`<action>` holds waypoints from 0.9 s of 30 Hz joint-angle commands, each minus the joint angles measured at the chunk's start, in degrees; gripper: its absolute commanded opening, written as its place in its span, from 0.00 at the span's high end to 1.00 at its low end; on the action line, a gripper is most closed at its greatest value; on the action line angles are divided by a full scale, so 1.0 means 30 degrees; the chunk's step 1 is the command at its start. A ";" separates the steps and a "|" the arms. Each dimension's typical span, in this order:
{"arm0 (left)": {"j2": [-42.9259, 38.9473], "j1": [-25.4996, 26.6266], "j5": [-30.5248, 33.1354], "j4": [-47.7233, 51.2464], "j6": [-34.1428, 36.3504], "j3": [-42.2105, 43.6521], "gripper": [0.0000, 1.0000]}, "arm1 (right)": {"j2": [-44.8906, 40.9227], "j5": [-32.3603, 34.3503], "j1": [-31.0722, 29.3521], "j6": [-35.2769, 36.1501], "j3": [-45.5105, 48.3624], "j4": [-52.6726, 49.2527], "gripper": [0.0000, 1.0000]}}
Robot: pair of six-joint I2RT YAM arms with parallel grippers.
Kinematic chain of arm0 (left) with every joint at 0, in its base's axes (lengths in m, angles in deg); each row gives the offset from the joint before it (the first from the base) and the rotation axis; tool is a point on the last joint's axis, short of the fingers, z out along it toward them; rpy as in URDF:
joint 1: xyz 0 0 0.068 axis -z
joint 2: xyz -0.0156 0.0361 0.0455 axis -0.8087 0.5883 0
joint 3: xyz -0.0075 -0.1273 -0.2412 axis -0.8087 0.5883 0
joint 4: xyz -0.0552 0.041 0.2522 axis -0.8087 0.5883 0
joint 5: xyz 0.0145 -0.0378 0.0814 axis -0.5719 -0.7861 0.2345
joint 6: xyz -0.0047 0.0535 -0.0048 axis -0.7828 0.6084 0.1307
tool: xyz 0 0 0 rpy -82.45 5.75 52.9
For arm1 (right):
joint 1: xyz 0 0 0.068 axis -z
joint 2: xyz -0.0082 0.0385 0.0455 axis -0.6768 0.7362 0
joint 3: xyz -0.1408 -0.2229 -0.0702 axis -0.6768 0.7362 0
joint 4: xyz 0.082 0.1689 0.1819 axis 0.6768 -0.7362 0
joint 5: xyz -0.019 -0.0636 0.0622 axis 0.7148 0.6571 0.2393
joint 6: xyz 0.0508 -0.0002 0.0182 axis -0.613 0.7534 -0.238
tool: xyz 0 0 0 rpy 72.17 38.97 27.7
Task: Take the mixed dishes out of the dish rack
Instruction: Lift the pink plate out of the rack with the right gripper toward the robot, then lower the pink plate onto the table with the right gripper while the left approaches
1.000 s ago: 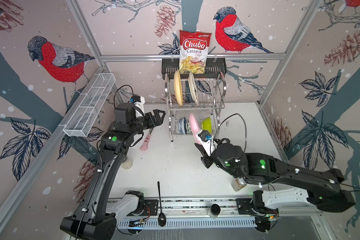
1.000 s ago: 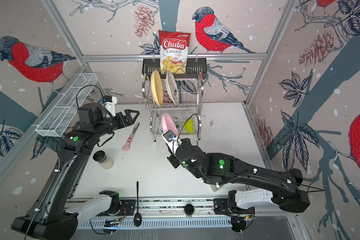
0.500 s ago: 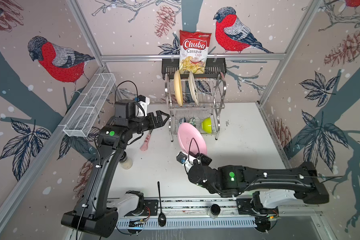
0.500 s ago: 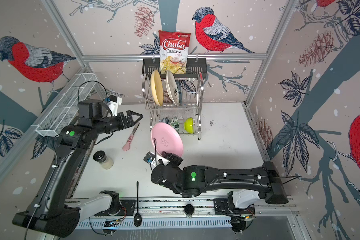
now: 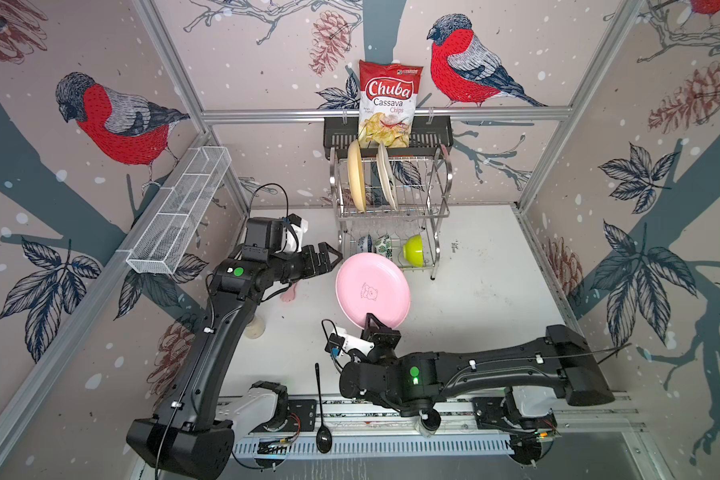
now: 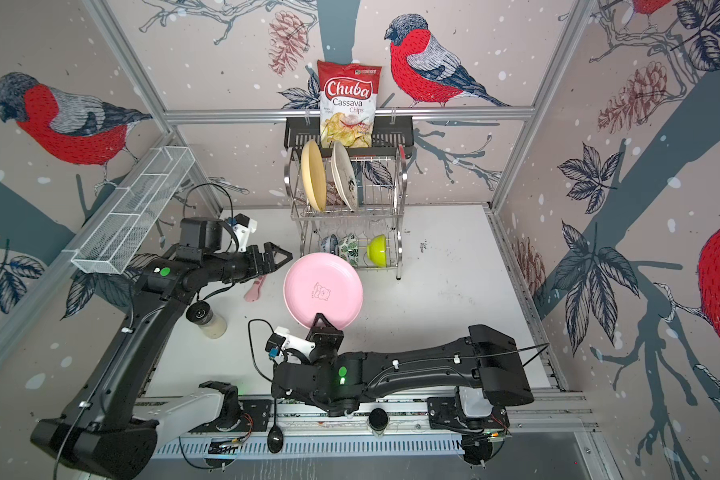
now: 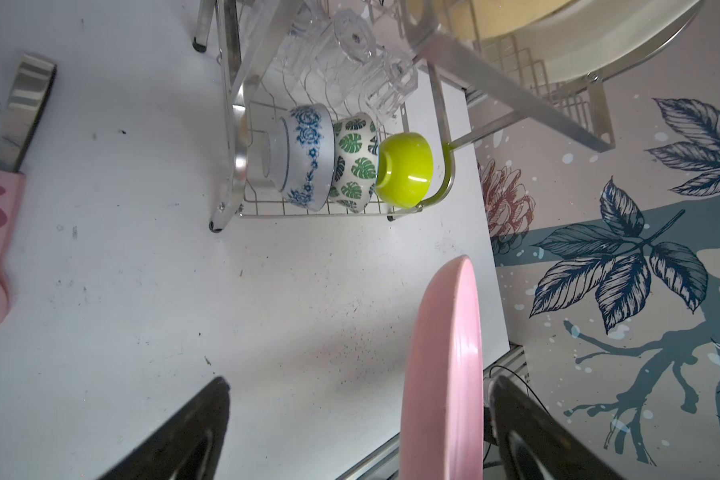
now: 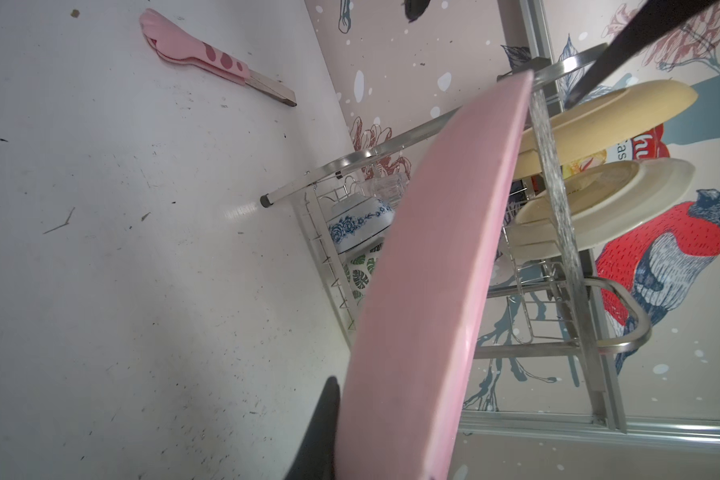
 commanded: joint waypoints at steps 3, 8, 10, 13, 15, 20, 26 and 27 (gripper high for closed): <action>0.0237 0.1265 0.0166 -0.1011 0.0110 0.0830 0.04 | 0.0340 0.1351 -0.0117 0.1396 -0.0194 0.1239 1.00; 0.0539 0.1906 0.0452 -0.1009 0.0343 0.1558 0.10 | 0.0476 0.1581 -0.0152 0.1886 -0.0138 0.1346 1.00; 0.0467 0.1936 0.0759 -0.1038 0.0362 0.1825 0.19 | 0.0418 0.1449 -0.0154 0.1901 -0.0115 0.1372 1.00; 0.0360 0.2030 0.0981 -0.1278 0.0230 0.2159 0.33 | 0.0316 0.1232 -0.0150 0.1974 -0.0055 0.1507 1.00; 0.0393 0.2184 0.0784 -0.1575 0.0011 0.2369 0.41 | 0.0315 0.1155 -0.0139 0.2145 -0.0011 0.1693 1.00; 0.0621 0.2745 0.0450 -0.2023 -0.0463 0.2588 0.66 | 0.0294 0.1045 0.0058 0.2312 0.0062 0.1860 1.00; 0.0551 0.2985 -0.0393 -0.2969 -0.1149 0.3228 0.87 | 0.0045 0.0811 0.0309 0.1833 0.0310 0.1844 0.90; 0.0529 0.2999 -0.0590 -0.3137 -0.1291 0.3347 0.90 | 0.0025 0.0748 0.0336 0.1710 0.0366 0.1833 0.87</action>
